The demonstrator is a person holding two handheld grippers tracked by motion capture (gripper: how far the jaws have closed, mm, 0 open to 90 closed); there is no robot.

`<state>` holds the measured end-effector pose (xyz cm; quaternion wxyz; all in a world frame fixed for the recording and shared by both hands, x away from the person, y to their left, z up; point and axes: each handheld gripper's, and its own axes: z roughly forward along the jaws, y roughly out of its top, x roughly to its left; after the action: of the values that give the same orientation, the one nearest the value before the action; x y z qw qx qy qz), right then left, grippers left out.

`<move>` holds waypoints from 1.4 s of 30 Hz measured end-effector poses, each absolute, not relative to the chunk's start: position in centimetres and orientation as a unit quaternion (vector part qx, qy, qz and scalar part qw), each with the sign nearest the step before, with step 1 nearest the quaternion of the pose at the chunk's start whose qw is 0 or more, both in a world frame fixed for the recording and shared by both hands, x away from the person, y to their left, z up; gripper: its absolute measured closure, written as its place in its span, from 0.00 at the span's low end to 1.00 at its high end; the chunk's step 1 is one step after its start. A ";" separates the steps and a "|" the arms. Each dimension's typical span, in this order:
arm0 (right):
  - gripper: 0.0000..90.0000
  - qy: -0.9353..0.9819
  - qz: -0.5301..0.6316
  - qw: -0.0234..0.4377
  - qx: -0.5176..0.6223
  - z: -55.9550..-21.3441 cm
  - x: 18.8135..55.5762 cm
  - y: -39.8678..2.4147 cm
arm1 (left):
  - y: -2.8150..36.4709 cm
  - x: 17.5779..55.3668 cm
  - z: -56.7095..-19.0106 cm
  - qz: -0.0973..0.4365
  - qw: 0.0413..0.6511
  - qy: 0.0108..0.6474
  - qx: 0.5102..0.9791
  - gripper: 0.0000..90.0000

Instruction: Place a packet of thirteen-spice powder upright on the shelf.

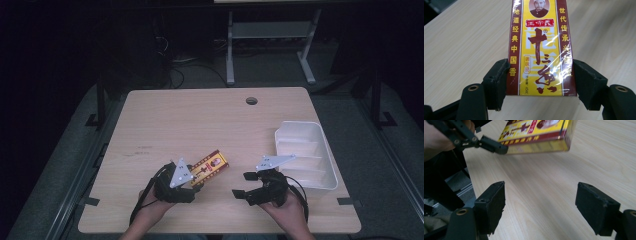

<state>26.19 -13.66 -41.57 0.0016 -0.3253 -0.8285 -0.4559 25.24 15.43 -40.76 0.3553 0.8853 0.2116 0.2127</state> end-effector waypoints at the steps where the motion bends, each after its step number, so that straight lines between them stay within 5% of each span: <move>1: 0.26 -0.828 -0.456 0.002 -0.325 -41.6 26.2 -13.7 | 15.4 25.2 -40.8 0.213 0.355 0.212 0.885 0.37; 42: 0.42 -0.789 -0.474 0.067 -0.385 -43.0 27.5 -14.1 | 12.3 23.6 -42.1 0.187 0.365 0.136 0.902 0.37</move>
<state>27.47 -14.08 -42.99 0.0668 -0.3849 -0.7891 -0.4741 23.58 12.34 -42.06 0.3653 0.9017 0.1358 0.1875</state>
